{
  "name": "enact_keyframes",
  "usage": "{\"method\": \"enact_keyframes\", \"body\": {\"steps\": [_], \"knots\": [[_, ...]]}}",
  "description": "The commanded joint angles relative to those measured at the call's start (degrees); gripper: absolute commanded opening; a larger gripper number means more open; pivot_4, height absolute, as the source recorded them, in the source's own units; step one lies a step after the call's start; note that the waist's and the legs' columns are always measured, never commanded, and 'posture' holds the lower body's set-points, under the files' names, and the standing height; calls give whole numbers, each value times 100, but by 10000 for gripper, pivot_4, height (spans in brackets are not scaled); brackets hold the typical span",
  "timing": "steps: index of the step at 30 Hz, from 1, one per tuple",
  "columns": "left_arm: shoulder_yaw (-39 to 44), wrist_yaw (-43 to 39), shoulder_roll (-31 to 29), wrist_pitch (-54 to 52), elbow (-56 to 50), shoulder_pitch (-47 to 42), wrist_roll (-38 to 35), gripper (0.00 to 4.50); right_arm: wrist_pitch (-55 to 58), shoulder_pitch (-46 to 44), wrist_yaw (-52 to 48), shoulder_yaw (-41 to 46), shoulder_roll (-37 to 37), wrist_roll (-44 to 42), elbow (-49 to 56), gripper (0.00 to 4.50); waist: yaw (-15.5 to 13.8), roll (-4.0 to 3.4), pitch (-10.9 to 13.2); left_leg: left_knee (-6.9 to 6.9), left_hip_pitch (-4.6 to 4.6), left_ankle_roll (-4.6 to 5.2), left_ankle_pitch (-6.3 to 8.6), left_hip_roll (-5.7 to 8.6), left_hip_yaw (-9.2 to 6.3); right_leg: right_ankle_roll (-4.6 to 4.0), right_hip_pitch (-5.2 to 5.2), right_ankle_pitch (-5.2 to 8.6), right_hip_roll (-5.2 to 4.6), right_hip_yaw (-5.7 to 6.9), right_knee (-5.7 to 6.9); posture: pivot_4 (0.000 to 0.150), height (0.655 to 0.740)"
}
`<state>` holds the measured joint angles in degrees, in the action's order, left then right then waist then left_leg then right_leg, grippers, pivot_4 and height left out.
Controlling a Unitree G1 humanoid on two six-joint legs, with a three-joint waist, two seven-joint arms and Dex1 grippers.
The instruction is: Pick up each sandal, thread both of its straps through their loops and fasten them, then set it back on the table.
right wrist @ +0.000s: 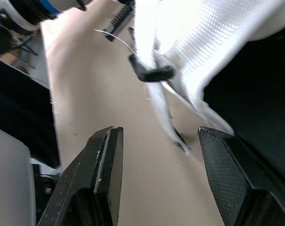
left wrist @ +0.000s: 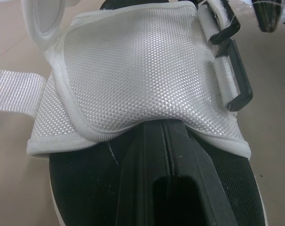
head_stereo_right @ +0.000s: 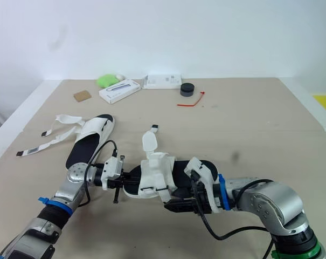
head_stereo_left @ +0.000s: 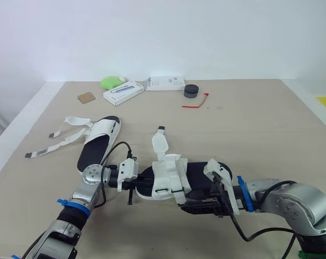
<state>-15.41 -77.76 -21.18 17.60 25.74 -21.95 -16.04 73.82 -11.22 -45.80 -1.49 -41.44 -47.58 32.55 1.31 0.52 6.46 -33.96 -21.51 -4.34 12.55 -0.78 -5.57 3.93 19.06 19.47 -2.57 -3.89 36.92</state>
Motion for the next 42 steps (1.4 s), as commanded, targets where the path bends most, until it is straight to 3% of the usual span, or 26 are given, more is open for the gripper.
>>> {"method": "enact_keyframes", "body": {"steps": [1,6,7,8,10,11,13,14,16,22,26,30,33,36,42], "knots": [[-730,-10,-235,-500,1166,569,1017,0,66,-155,120,92,10,-197,167,27775,0,1,0,0,0,0,0,0,-1,0,0,0,0,0,0,1500,7400],[-722,-12,-257,-503,1146,583,1015,0,414,-342,-47,172,-26,-759,10,27775,1,1,0,-1,0,0,0,-1,0,-1,0,0,0,-2,0,1500,7400],[-718,-9,-260,-508,1140,585,1013,0,454,-370,-57,156,-28,-828,-40,23955,0,1,0,1,0,1,0,-1,-1,-3,0,2,0,-1,0,1500,7400],[-715,-8,-260,-514,1135,583,1011,0,443,-402,-18,106,-25,-802,-92,23955,0,2,0,1,0,1,0,-1,-1,-3,0,2,0,-1,0,1500,7400],[-710,-3,-262,-526,1115,588,1007,0,481,-510,77,11,14,-763,-190,19811,1,1,0,1,-1,1,1,-1,-1,-5,0,3,0,-1,0,1500,7400],[-708,3,-261,-537,1100,592,1003,0,464,-544,74,-40,22,-750,-214,14291,1,1,0,1,-1,1,1,-1,-1,-5,0,3,0,-2,0,1500,7400],[-702,18,-265,-563,1050,617,990,0,495,-616,125,-171,63,-688,-296,11046,1,1,0,1,-1,1,1,-1,-2,-4,0,2,0,-1,0,1500,7400],[-698,26,-267,-572,1032,629,984,0,474,-632,121,-212,60,-681,-316,3300,1,1,0,1,0,1,1,-1,-2,-4,0,2,0,-2,0,1500,7400],[-691,37,-272,-582,1011,647,977,0,492,-645,113,-227,54,-720,-354,252,2,1,0,1,-1,1,1,-1,-5,-6,0,3,0,0,0,1500,7400],[-676,47,-296,-594,987,665,963,0,420,-480,-815,298,-555,-1585,105,252,-9,2,4,2,-4,1,3,1,-3,-8,1,6,-3,0,0,1500,7400],[-680,57,-275,-624,963,644,959,0,470,-925,-1069,1060,-767,-3214,-140,252,-11,-3,7,1,-11,14,16,8,-3,25,-1,2,-2,1,-3,1500,7400],[-691,64,-264,-631,958,633,952,0,327,-1185,-757,1168,-961,-4143,-259,252,-15,7,16,0,-11,17,14,5,-10,-1,1,15,-1,8,-3,1500,7400],[-690,68,-265,-638,951,637,947,0,137,-1468,-25,919,-862,-4638,-527,252,-13,-4,23,0,-22,15,15,9,-5,-4,7,17,-9,5,-6,1500,7400],[-688,71,-274,-661,912,662,939,0,101,-1770,1637,332,-355,-4558,-1262,252,-7,1,22,0,-36,17,14,11,-6,25,16,-2,-7,4,-8,1500,7400],[-699,100,-299,-677,844,726,921,0,-333,-1712,3955,-176,4,-5690,-2157,252,-11,-4,22,-1,-46,27,7,7,-17,12,21,-12,-3,5,-8,1500,7400]]}}
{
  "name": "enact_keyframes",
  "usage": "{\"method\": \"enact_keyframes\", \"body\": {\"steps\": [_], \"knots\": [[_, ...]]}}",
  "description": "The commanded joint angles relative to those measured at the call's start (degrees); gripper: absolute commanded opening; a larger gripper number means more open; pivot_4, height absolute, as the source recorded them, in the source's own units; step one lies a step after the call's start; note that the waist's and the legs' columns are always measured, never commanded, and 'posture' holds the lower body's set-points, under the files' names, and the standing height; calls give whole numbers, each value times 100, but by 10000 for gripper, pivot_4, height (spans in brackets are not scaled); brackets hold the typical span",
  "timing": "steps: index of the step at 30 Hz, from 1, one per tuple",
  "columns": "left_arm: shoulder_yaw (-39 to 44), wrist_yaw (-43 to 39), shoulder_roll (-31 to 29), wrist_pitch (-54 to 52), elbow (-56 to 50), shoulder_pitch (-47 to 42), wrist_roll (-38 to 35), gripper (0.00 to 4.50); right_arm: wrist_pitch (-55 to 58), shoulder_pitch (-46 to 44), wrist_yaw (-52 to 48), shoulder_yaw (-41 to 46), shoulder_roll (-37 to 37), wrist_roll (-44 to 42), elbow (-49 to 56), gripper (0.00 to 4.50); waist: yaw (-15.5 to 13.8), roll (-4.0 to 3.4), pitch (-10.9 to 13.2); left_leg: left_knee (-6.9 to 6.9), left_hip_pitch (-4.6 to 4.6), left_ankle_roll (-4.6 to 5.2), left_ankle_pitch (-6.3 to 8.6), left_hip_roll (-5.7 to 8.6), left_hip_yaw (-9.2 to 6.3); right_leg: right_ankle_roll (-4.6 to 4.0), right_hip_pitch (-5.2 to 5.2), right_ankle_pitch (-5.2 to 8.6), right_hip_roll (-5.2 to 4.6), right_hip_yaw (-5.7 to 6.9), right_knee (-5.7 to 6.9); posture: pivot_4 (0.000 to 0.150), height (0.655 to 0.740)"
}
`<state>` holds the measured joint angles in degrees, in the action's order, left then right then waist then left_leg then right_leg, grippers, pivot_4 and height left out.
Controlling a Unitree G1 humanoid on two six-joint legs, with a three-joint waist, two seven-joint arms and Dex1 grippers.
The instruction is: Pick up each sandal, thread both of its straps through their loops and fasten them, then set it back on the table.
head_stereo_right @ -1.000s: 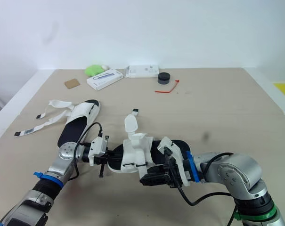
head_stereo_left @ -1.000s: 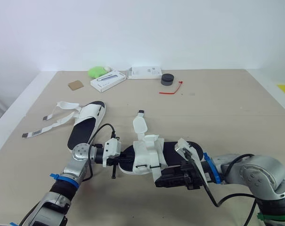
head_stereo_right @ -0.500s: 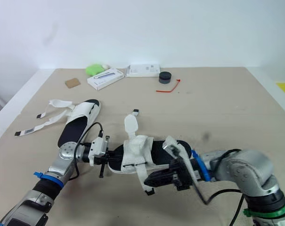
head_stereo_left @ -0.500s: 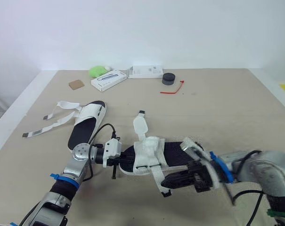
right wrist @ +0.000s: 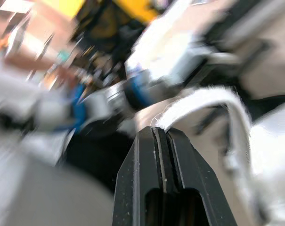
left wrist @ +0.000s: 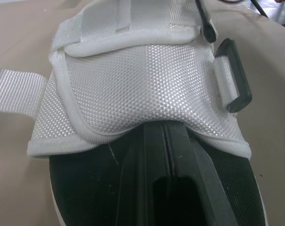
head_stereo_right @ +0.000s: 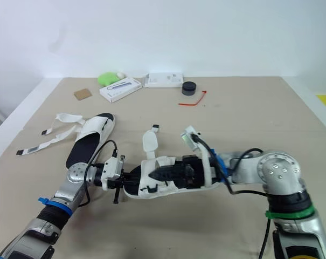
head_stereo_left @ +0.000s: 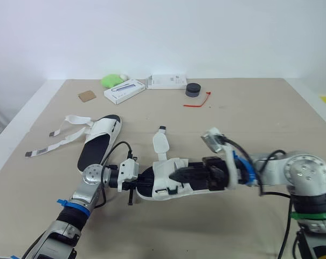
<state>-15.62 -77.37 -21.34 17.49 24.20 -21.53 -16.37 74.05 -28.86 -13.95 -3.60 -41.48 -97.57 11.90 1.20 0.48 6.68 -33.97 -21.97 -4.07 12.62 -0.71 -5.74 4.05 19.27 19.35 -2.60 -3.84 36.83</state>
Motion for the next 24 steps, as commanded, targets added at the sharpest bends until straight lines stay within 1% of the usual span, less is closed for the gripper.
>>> {"method": "enact_keyframes", "body": {"steps": [1,2,3,6,12,14,16,17,18,20,21,22,23,24], "knots": [[-677,58,-287,-671,982,697,949,0,-484,131,1077,0,-3,-945,-188,252,0,1,-1,0,0,0,0,0,-1,0,0,0,0,0,0,1500,7400],[-677,55,-289,-671,975,703,946,0,-631,212,1394,37,33,-985,-269,252,0,3,-3,0,-1,0,0,-2,-4,-1,-2,0,2,3,0,1500,7400],[-675,53,-294,-668,971,710,943,0,-756,275,1722,-13,13,-1219,-394,252,0,3,-2,0,-1,1,0,-2,-9,-2,-3,0,4,7,0,1500,7400],[-674,53,-305,-676,960,717,930,0,-1102,362,2512,11,144,-1518,-657,252,8,-3,-1,0,-3,16,-9,-4,-9,-29,-2,7,6,6,0,1500,7400],[-694,46,-321,-713,911,707,910,0,-1512,447,4184,-89,709,-1543,-1229,252,18,-4,-10,1,-2,36,-20,-14,-22,-41,-2,-2,18,5,0,1500,7400],[-689,52,-321,-723,901,705,902,0,-1552,485,4453,-138,708,-1416,-1281,252,17,-6,-14,1,-1,36,-20,-15,-24,-42,-3,-2,19,6,1,1500,7400],[-690,63,-327,-739,892,707,902,0,-1638,564,4595,-78,766,-1284,-1249,6834,17,-4,-19,2,-2,38,-22,-20,-38,-46,-4,-4,18,0,1,1500,7400],[-691,66,-332,-749,884,710,902,0,-1616,563,4513,-47,776,-1189,-1176,9006,18,-4,-19,2,-3,40,-23,-28,-39,-47,-5,-5,18,-4,1,1500,7400],[-694,70,-336,-756,878,712,902,0,-1596,557,4456,-32,779,-1135,-1122,14977,18,-4,-19,2,-3,41,-23,-31,-39,-48,-5,-6,17,-10,1,1500,7400],[-701,72,-342,-769,868,714,904,0,-1648,527,4486,5,806,-1142,-1067,22876,18,-7,-20,2,-6,43,-25,-35,-38,-49,-2,-6,17,-19,1,1500,7400],[-705,70,-345,-772,869,714,906,0,-1663,482,4522,16,801,-1111,-1100,28258,18,-6,-21,4,-10,43,-25,-38,-36,-49,-4,-6,17,-22,1,1500,7400],[-703,74,-345,-777,873,711,907,0,-1761,438,4563,95,841,-1158,-1176,31714,18,-7,-22,7,-12,43,-25,-41,-38,-53,-6,-4,14,-22,1,1500,7400],[-702,74,-345,-780,876,709,906,0,-1837,386,4571,173,860,-1142,-1252,36763,18,-7,-22,7,-13,43,-25,-43,-38,-54,-5,-5,10,-23,1,1500,7400],[-702,74,-345,-780,877,709,906,0,-1878,339,4537,230,871,-1131,-1301,37820,18,-7,-22,8,-13,43,-25,-44,-38,-56,-5,-5,7,-24,1,1500,7400]]}}
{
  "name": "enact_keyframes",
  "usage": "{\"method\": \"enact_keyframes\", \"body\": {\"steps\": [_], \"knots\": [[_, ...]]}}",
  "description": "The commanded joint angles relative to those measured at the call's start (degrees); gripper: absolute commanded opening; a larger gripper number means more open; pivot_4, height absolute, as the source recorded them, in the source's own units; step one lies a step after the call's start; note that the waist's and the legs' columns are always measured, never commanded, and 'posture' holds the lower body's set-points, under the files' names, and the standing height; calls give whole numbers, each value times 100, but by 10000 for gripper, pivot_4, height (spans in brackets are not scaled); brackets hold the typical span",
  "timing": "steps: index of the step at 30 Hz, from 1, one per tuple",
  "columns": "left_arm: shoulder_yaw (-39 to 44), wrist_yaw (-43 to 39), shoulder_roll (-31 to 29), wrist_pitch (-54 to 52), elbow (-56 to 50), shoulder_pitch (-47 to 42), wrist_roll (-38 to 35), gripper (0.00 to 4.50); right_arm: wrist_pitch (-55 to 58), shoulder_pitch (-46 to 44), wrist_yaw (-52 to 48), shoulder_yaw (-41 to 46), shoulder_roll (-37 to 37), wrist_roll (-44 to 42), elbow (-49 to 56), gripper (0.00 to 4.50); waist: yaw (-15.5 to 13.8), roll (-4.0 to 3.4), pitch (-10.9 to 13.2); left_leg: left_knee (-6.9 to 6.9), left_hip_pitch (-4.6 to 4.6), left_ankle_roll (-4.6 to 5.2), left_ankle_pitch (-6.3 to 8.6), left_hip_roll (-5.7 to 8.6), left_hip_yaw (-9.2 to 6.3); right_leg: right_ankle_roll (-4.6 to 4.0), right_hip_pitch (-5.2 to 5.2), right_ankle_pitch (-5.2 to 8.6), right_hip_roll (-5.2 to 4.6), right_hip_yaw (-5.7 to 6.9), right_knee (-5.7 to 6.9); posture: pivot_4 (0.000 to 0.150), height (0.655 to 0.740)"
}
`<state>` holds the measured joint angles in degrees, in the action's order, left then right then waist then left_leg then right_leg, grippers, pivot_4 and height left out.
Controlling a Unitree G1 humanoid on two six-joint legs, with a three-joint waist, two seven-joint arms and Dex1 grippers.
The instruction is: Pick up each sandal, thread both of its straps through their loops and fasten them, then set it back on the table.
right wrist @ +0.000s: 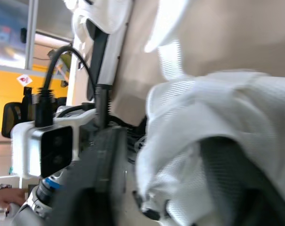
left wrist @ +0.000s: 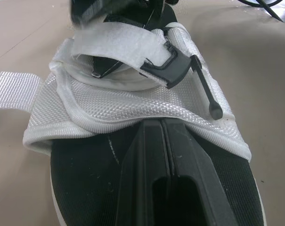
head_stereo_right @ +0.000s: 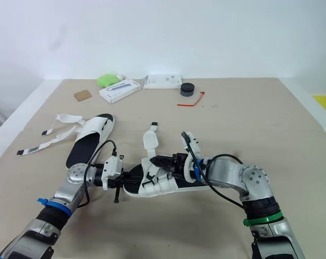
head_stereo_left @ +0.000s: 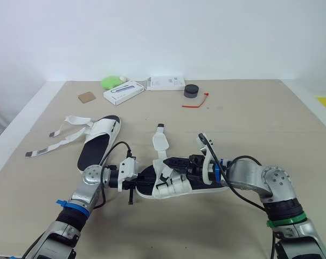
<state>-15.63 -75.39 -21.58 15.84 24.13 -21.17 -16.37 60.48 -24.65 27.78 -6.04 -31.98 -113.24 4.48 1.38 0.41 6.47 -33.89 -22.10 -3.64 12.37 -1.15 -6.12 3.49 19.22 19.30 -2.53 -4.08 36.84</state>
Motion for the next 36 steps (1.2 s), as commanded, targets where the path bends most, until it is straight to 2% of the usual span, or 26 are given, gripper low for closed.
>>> {"method": "enact_keyframes", "body": {"steps": [1,6,13,17,20,24,26,29,31,33,36], "knots": [[-702,-122,-319,-608,894,674,907,0,-560,-119,298,531,-53,412,-579,37820,0,0,0,0,0,0,0,-1,0,0,0,0,-1,0,0,1500,7400],[-722,-136,-317,-582,919,676,903,0,-708,-517,224,716,167,157,-700,37820,2,-5,3,7,-9,7,-4,-8,7,-21,10,-11,-13,1,0,1500,7400],[-742,-131,-288,-559,953,662,916,0,-626,-766,124,661,202,708,-1242,37820,4,-8,4,28,-8,38,-23,-9,12,-30,23,-16,-16,4,0,1500,7400],[-751,-129,-278,-539,987,661,925,0,-670,-1116,20,787,216,705,-1450,37820,5,-21,12,36,-9,50,-31,-11,13,-37,24,-20,-15,6,0,1500,7400],[-752,-118,-279,-507,1058,653,925,0,-347,-1385,-561,960,145,216,-1195,37820,8,-33,19,36,-10,55,-34,-12,14,-42,42,-23,-16,5,0,1500,7400],[-744,-131,-277,-447,1156,634,946,0,212,-1417,-1209,926,-50,87,-655,37820,4,-41,15,37,-24,81,-49,-9,33,-40,70,-30,-6,2,0,1500,7400],[-739,-146,-277,-412,1206,612,962,0,356,-1280,-1274,770,-83,209,-503,37820,3,-48,-3,38,-23,81,-49,-9,38,-38,69,-35,6,3,0,1500,7400],[-716,-173,-268,-396,1230,601,976,0,456,-1146,-1266,629,-89,501,-576,37820,-19,-60,-12,50,-20,146,-12,7,45,-66,58,-32,43,13,1,1500,7400],[-704,-180,-262,-400,1240,584,981,0,493,-1110,-1396,598,-130,848,-626,37820,-16,-69,-7,49,-18,150,-10,3,30,-75,51,-18,48,29,1,1500,7400],[-707,-175,-268,-413,1201,589,978,0,607,-1064,-1843,574,-352,1527,-685,37820,-14,-68,-6,47,-16,151,-11,4,33,-63,52,-17,47,25,1,1500,7400],[-708,-160,-277,-441,1155,599,967,0,806,-1071,-2531,772,-555,1763,-700,37820,-12,-63,-2,43,-16,151,-11,5,32,-61,52,-17,47,25,1,1500,7400]]}}
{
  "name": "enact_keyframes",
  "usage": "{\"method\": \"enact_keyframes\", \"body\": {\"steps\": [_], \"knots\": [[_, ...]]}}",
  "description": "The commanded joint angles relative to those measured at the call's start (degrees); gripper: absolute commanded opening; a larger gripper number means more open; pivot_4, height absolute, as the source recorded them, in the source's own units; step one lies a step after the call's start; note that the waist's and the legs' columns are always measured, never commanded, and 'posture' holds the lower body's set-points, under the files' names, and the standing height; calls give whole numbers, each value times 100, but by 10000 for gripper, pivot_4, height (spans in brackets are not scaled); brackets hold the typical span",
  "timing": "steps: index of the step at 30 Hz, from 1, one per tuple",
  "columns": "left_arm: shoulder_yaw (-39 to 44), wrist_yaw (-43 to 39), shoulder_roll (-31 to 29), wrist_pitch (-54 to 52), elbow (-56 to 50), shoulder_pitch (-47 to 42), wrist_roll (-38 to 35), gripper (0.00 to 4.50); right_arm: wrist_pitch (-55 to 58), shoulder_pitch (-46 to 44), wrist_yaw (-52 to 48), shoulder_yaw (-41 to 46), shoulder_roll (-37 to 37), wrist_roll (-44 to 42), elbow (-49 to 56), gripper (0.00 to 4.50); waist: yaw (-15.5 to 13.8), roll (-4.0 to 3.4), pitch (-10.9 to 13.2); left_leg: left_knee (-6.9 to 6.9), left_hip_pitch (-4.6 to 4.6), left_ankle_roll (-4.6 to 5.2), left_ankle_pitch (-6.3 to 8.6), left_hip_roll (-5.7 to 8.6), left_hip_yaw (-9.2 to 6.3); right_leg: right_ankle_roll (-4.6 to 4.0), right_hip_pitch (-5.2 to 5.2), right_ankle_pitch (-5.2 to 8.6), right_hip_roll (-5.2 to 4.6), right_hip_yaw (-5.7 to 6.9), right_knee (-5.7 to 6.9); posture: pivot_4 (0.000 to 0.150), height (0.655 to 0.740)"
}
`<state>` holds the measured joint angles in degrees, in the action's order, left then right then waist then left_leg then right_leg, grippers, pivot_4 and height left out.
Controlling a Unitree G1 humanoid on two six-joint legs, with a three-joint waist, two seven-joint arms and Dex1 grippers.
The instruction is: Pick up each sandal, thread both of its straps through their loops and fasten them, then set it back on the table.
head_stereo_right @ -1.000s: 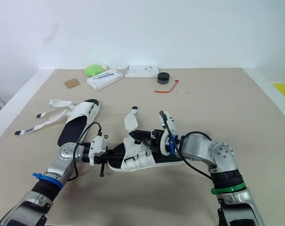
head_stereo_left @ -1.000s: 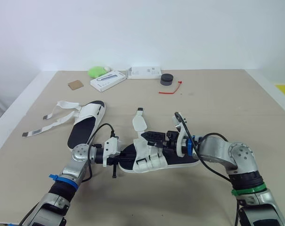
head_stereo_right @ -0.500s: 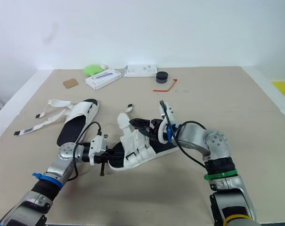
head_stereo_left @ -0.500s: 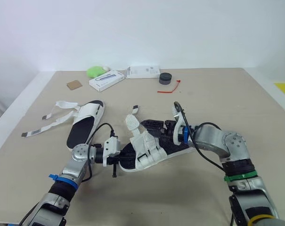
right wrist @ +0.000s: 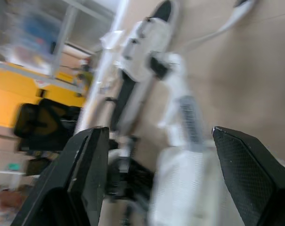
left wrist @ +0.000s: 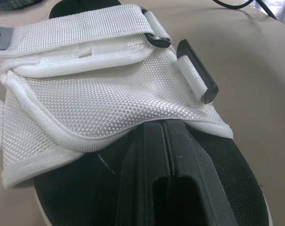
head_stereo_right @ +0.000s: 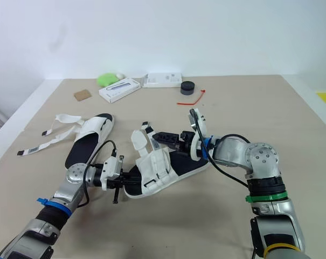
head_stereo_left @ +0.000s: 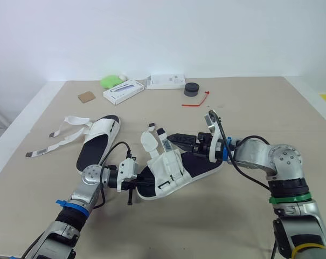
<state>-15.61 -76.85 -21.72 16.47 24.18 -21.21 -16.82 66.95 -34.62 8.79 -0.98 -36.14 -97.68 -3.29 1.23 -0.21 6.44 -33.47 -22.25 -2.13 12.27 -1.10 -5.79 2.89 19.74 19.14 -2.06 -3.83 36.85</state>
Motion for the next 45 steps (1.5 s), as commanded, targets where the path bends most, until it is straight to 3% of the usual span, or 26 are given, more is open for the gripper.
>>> {"method": "enact_keyframes", "body": {"steps": [1,5,19,25,36,42,45], "knots": [[-709,-13,-265,-509,1145,602,1012,0,216,-118,-749,289,-132,199,87,37820,5,-4,1,0,1,0,0,0,2,1,0,1,0,-2,0,1500,7400],[-716,-9,-273,-543,1090,609,1007,0,376,-277,-1232,391,-66,73,332,37820,5,-9,1,1,4,1,0,-5,-2,2,-4,3,13,-1,0,1500,7400],[-689,1,-331,-610,921,615,977,0,653,888,-3613,-7,-858,1982,1640,37820,6,-1,6,0,6,-2,2,-1,-6,12,-5,8,10,4,0,1500,7400],[-648,-64,-411,-528,957,472,996,0,670,1195,-4407,-104,-1039,2290,2288,37820,14,1,7,0,6,-17,10,-4,-6,14,-3,17,14,7,-1,1500,7400],[-582,-326,-544,-397,681,19,874,0,973,1611,-4684,-12,-1038,2024,2731,37820,15,23,70,1,-4,-29,17,-19,-11,29,5,10,38,12,0,1500,7400],[-600,-391,-556,-405,533,-49,821,0,1168,1656,-4445,160,-978,1387,2677,37820,14,35,137,1,-7,-30,17,-22,-11,27,6,9,42,12,0,1500,7400],[-604,-416,-556,-468,383,-52,780,0,1144,1485,-4215,159,-919,1646,2368,37820,15,44,152,0,-13,-30,17,-22,-11,27,9,8,42,12,0,1500,7400]]}}
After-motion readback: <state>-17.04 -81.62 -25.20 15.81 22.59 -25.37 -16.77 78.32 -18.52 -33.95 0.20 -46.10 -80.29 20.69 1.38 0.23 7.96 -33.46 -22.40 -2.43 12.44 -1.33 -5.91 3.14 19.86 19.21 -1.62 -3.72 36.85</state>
